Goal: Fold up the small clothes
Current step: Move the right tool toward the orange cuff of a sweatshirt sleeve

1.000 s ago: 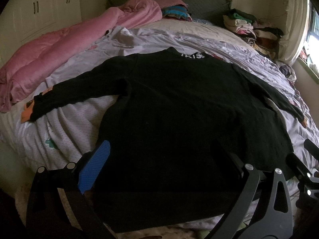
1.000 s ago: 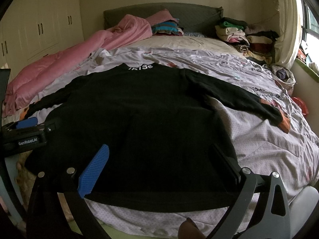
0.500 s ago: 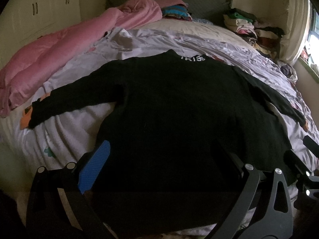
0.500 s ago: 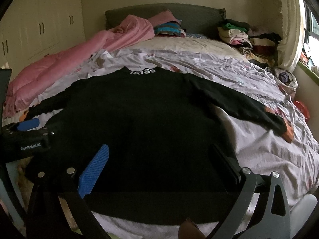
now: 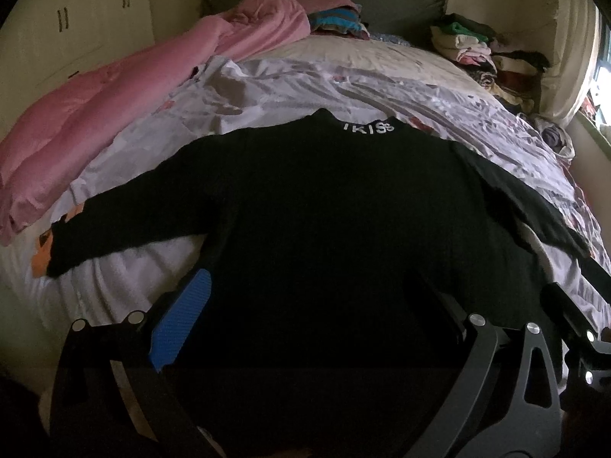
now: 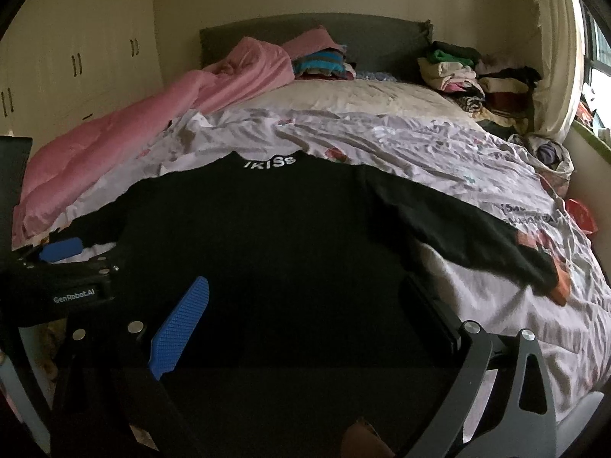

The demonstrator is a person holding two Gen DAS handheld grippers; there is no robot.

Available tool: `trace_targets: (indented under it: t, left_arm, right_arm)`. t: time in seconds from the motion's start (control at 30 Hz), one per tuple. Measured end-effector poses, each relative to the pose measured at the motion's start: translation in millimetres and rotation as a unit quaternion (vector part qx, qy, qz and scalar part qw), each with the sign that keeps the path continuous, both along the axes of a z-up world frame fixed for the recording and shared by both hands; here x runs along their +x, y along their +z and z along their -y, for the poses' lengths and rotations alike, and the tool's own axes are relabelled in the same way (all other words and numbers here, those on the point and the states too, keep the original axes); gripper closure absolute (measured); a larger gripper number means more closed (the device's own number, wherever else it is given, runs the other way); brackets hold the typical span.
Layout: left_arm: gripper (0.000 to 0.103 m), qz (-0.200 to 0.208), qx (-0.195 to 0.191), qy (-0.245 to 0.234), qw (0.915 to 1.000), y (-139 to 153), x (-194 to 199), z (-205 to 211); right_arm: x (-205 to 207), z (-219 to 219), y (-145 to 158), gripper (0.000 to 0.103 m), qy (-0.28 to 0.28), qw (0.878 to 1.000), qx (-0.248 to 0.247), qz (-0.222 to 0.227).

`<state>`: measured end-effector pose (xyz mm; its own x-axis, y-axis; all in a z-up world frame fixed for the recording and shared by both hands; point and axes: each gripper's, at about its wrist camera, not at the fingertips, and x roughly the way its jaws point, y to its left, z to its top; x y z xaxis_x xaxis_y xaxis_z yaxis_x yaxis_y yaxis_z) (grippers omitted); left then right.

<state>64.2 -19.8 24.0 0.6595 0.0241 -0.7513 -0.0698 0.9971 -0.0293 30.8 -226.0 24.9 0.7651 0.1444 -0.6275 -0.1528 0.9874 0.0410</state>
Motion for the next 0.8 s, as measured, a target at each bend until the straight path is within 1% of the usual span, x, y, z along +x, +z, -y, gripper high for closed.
trace_targets:
  t: [0.37, 0.6, 0.8]
  left_arm:
    - [0.008, 0.002, 0.003, -0.002, 1.0000, 9, 36, 6]
    - [0.008, -0.003, 0.002, -0.007, 1.0000, 8, 56, 11]
    - [0.008, -0.009, 0.004, -0.013, 0.9999, 3, 74, 18]
  right_arm:
    - [38, 8, 7, 0.004, -0.020, 1.000, 0.007, 0.003]
    - [59, 16, 5, 0.004, -0.037, 0.999, 0.010, 0.002]
    - [77, 28, -2, 0.004, -0.057, 0.998, 0.011, -0.005]
